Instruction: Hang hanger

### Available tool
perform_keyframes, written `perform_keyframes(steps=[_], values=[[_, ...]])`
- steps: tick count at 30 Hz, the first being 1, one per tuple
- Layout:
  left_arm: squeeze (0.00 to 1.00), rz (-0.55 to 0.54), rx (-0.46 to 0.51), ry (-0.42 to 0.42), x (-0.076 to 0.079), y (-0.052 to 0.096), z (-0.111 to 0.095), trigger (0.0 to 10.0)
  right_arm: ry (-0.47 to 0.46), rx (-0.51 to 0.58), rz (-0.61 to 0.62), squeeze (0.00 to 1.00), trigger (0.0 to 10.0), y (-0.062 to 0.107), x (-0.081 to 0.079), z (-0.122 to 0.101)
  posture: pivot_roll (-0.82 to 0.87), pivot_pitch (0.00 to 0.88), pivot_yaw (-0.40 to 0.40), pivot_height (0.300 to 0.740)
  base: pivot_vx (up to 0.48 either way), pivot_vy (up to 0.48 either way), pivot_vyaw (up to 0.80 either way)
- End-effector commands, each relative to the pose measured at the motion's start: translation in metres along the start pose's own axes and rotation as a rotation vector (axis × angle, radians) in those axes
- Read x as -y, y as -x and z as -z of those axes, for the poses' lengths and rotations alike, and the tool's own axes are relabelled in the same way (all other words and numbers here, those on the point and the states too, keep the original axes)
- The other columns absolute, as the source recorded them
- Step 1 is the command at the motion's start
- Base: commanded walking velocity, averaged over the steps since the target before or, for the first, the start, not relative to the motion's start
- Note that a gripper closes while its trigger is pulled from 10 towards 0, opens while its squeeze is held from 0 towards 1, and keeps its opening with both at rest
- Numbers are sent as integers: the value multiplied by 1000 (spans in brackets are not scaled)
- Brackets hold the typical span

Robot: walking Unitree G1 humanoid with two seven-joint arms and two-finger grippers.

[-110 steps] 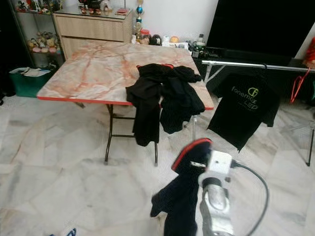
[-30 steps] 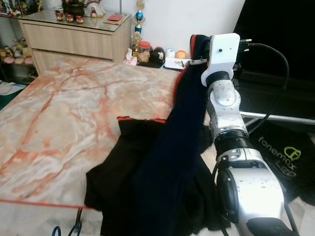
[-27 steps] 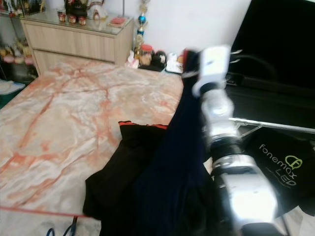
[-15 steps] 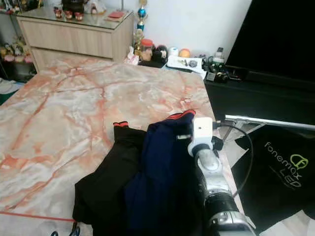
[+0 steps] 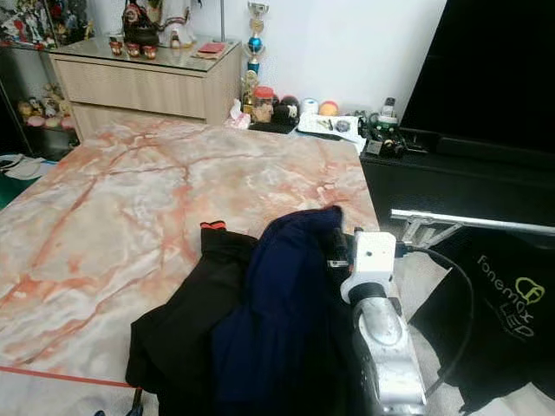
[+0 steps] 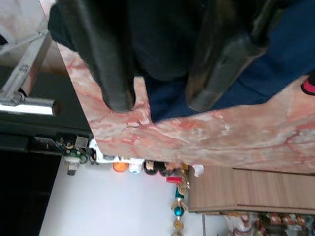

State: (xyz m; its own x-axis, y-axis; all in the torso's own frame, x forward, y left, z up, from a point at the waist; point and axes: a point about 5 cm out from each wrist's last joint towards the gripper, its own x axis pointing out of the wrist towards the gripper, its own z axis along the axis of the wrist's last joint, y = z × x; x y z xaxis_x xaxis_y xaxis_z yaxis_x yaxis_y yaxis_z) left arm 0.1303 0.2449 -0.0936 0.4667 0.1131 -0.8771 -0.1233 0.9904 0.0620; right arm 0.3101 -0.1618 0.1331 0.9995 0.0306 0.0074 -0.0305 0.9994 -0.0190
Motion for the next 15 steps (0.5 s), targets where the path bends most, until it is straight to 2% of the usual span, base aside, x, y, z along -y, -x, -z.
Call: perform_keyframes(steps=[1, 7, 8, 15], values=[[0, 6, -17, -15, 1, 0, 3, 10000, 11, -13, 20, 1000, 10000, 3, 3, 1, 141, 0, -90, 740, 0, 0, 0], [0, 0, -14, -12, 0, 0, 3, 10000, -14, 6, 73, 1000, 10000, 12, 6, -2, 139, 0, -91, 740, 0, 0, 0], [0, 0, -15, -12, 0, 0, 3, 10000, -17, -3, 80, 0, 10000, 12, 7, 0, 140, 0, -91, 740, 0, 0, 0], [0, 0, -22, -41, -1, 0, 3, 10000, -52, -9, 110, 0, 10000, 11, 9, 2, 146, 0, -93, 740, 0, 0, 0]])
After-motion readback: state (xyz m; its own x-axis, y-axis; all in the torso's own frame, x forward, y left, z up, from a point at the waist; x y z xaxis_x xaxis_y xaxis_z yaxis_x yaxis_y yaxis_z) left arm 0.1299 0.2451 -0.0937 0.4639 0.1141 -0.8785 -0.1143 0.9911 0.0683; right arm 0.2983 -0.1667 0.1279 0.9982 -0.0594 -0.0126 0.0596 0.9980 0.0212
